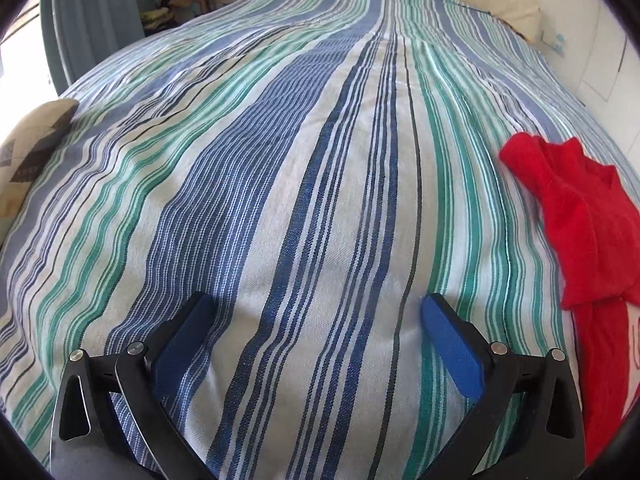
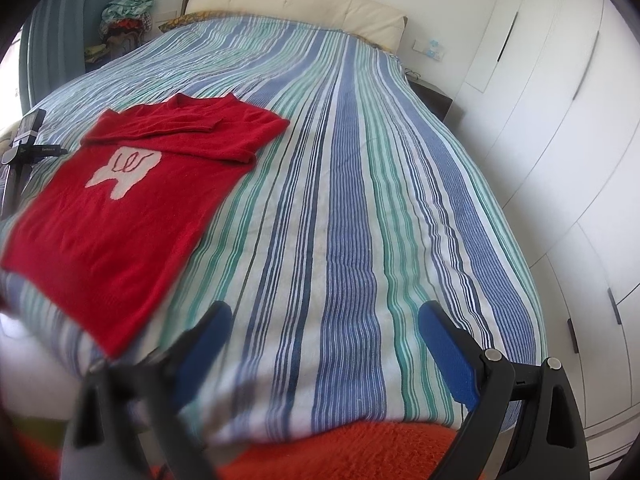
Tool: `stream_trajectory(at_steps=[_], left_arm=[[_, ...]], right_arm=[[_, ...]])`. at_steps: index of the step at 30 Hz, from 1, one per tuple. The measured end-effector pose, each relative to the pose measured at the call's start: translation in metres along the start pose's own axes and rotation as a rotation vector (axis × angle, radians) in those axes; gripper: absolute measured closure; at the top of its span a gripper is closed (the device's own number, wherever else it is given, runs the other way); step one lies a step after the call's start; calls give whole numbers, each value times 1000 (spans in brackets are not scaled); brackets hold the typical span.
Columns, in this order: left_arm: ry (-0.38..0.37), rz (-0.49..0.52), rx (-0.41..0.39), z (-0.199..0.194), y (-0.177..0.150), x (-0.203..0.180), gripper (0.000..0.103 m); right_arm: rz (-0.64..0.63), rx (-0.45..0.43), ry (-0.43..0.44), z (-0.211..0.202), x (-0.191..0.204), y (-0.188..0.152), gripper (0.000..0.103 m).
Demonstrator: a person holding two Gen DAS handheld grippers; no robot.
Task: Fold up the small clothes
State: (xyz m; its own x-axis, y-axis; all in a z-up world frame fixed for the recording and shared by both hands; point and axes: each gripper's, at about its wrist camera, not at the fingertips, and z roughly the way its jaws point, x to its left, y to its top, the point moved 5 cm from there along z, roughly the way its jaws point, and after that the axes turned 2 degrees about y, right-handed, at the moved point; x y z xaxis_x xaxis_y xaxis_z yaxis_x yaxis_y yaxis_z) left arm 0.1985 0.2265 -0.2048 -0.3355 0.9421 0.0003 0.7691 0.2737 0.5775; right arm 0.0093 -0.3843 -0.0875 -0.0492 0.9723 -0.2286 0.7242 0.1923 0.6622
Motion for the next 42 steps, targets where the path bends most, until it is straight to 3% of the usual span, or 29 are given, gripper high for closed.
stream_trajectory(at_steps=[42], left_arm=[[2, 0, 0, 0, 0, 0, 0]], right_arm=[[22, -13, -6, -3, -6, -1, 10]])
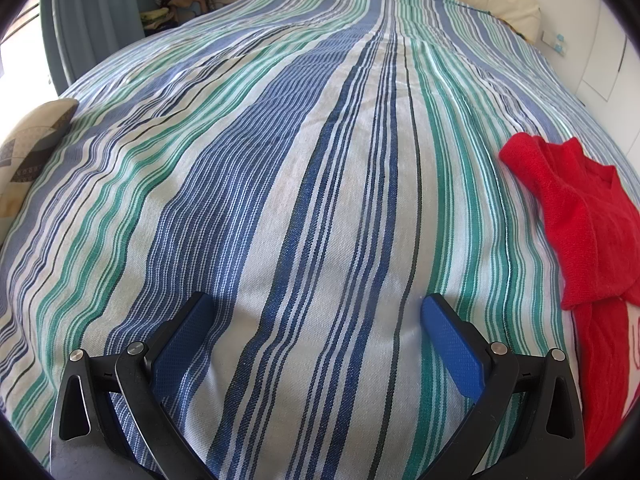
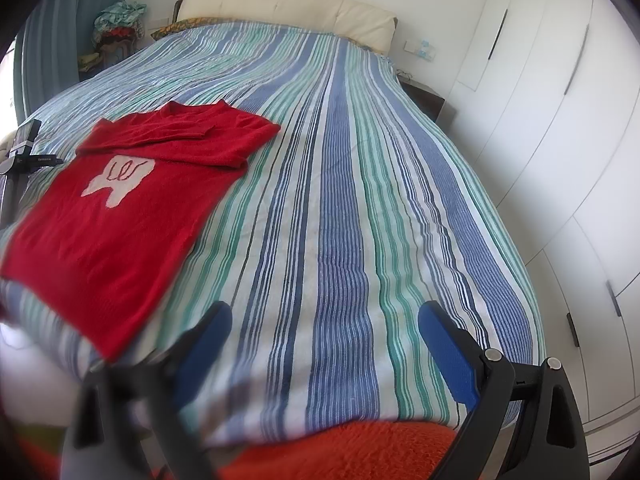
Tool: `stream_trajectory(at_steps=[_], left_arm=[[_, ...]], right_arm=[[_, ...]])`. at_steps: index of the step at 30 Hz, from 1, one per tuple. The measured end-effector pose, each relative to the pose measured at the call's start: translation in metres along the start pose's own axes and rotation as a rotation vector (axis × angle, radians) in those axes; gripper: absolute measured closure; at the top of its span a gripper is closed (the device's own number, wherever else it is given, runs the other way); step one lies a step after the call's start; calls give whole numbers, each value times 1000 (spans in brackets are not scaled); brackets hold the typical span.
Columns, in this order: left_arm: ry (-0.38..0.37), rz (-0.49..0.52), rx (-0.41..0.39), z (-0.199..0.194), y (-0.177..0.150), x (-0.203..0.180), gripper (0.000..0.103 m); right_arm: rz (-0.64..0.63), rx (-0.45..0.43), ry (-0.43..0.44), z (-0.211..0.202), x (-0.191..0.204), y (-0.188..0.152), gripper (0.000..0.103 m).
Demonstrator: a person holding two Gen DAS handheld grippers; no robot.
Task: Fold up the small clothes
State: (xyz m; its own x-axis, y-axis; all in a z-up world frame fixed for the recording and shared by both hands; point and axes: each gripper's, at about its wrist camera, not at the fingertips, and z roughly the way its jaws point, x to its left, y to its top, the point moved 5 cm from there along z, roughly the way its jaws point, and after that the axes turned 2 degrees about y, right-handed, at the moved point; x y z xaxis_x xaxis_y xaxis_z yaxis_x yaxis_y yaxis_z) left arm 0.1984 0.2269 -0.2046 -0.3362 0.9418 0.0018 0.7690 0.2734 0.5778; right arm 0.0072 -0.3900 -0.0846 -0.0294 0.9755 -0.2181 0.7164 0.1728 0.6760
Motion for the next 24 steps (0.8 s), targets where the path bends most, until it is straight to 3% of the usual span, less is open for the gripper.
stream_trajectory(at_steps=[24], left_arm=[[0, 0, 0, 0, 0, 0, 0]], right_arm=[[-1, 9, 1, 2, 1, 1, 10]])
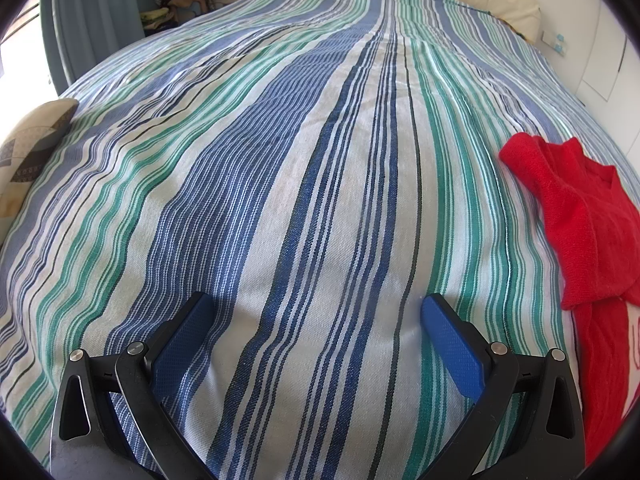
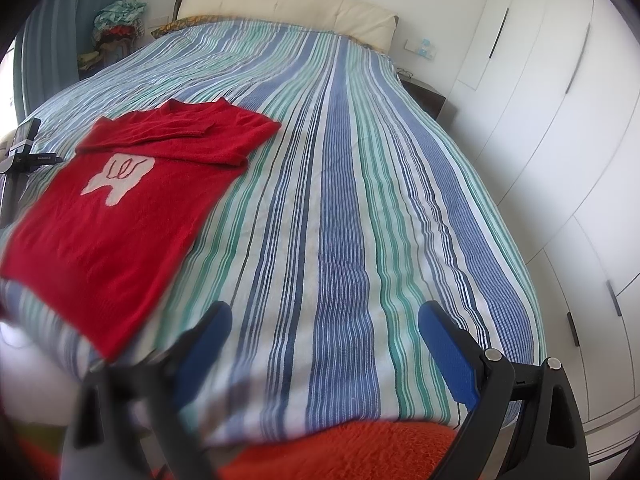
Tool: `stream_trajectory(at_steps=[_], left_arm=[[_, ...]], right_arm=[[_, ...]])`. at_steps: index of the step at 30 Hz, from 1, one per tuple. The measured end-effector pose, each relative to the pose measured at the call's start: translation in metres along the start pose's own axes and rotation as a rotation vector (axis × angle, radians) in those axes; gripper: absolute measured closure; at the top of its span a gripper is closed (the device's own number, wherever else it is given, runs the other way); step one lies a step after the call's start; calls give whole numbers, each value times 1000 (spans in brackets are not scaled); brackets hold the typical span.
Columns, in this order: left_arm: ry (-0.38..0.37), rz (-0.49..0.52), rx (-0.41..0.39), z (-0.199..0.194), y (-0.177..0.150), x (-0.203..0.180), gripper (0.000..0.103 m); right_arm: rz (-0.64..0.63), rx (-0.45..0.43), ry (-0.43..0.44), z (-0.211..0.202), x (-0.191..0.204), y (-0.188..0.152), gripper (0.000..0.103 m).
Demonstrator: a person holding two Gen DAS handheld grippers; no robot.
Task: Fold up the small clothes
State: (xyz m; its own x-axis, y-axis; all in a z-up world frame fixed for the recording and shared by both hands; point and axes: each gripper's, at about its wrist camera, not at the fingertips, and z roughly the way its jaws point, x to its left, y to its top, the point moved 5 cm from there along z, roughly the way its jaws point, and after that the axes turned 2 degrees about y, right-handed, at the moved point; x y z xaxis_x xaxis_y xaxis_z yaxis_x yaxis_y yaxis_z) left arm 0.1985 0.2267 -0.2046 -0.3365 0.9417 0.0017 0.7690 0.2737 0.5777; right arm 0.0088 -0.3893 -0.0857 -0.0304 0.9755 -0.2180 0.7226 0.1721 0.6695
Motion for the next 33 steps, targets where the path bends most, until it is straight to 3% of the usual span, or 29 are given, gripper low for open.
stream_trajectory(at_steps=[33], left_arm=[[0, 0, 0, 0, 0, 0, 0]], right_arm=[[-3, 4, -5, 0, 0, -1, 10]])
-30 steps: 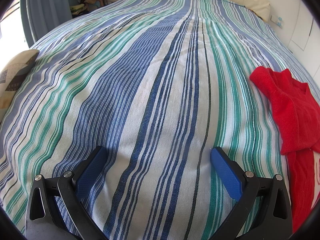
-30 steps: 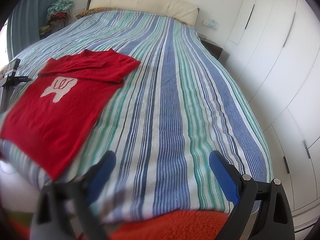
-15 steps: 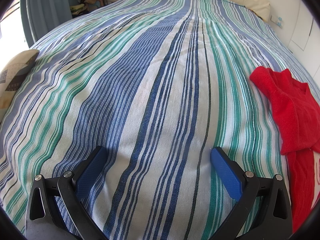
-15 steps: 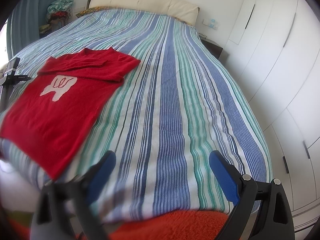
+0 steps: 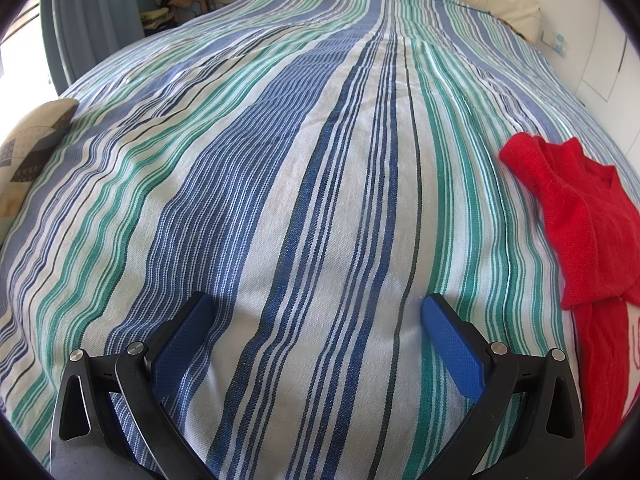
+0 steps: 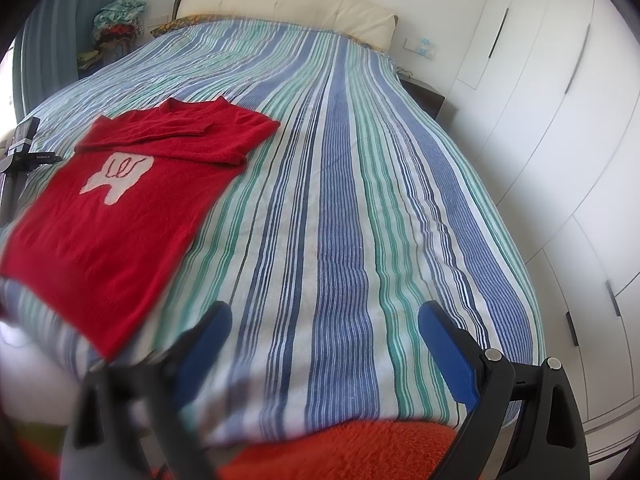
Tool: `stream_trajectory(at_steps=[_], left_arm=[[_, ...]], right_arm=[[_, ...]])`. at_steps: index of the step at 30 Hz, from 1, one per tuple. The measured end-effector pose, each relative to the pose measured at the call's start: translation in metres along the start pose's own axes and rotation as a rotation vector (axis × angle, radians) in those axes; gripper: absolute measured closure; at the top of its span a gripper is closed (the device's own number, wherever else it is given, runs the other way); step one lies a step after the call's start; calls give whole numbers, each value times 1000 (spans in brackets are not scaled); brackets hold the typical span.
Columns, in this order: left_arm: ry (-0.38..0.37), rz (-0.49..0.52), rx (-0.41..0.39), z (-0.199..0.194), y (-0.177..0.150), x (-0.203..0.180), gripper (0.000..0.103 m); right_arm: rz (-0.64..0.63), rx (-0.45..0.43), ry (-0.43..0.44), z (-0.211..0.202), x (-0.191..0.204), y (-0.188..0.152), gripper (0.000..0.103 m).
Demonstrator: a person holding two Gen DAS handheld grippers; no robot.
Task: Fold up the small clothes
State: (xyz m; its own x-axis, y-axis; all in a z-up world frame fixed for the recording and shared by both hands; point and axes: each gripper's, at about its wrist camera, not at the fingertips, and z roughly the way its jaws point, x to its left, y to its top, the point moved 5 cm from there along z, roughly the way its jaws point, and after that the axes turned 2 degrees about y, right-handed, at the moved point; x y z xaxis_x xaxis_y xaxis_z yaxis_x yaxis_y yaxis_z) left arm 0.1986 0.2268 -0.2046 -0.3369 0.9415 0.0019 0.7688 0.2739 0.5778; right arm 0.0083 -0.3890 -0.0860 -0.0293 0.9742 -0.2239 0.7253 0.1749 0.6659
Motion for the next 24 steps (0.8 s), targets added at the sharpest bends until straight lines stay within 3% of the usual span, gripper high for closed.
stream_trajectory(at_steps=[24], left_arm=[[0, 0, 0, 0, 0, 0, 0]], right_arm=[[2, 4, 2, 1, 1, -1, 10]])
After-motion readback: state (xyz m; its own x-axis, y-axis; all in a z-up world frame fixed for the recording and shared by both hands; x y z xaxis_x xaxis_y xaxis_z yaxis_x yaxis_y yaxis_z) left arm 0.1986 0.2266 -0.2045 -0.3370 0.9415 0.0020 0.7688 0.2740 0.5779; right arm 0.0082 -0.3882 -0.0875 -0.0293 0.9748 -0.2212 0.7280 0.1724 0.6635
